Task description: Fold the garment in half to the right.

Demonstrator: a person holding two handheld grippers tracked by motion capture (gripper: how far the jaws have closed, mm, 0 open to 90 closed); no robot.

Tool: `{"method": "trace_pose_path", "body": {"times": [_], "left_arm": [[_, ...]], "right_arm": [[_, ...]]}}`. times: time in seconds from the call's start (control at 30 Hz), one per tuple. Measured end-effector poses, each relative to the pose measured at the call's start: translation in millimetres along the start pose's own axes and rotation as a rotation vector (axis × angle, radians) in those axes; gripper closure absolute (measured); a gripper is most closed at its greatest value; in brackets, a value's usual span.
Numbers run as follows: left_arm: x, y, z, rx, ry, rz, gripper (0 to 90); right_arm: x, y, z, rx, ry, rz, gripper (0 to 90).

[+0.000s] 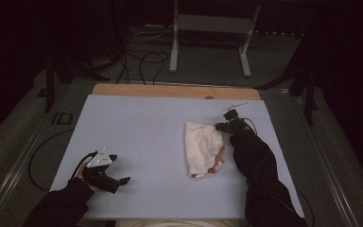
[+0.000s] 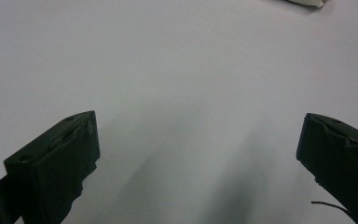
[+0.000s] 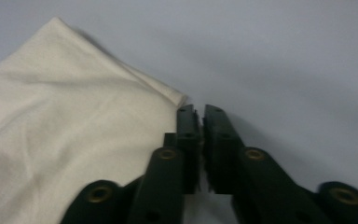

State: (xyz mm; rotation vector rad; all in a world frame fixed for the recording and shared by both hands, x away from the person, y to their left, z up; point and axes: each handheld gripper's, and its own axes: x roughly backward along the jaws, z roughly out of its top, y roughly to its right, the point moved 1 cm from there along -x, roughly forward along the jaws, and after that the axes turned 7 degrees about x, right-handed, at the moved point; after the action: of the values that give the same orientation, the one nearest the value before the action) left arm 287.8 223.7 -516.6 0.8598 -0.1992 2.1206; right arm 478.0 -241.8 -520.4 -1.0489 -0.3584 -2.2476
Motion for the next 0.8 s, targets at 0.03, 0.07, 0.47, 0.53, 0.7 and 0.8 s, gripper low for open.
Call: {"method": "trace_pose_path", "body": {"times": [0.03, 0.07, 0.47, 0.53, 0.7, 0.8], "left_arm": [[0.1, 0.1, 0.1, 0.002, 0.003, 0.000, 0.2], [0.3, 0.0, 0.1, 0.002, 0.004, 0.001, 0.2], [1.0, -0.1, 0.4, 0.000, 0.005, 0.002, 0.2], [0.7, 0.0, 0.5, 0.001, 0.007, 0.001, 0.2], [0.6, -0.1, 0.4, 0.005, 0.009, 0.001, 0.2], [0.1, -0.4, 0.2, 0.004, 0.008, 0.002, 0.2]], "right_arm": [[1.9, -2.0, 1.7, 0.016, 0.008, -0.014, 87.5], [4.3, -3.5, 3.7, 0.029, 0.024, -0.025, 87.8], [32.7, -5.5, 20.9, 0.062, 0.164, -0.071, 87.8], [31.0, -3.8, 19.7, 0.068, 0.153, -0.073, 87.8], [22.6, 4.3, 12.8, 0.047, 0.123, -0.077, 87.8], [17.8, 8.3, 8.1, 0.033, 0.107, -0.080, 87.8]]}}
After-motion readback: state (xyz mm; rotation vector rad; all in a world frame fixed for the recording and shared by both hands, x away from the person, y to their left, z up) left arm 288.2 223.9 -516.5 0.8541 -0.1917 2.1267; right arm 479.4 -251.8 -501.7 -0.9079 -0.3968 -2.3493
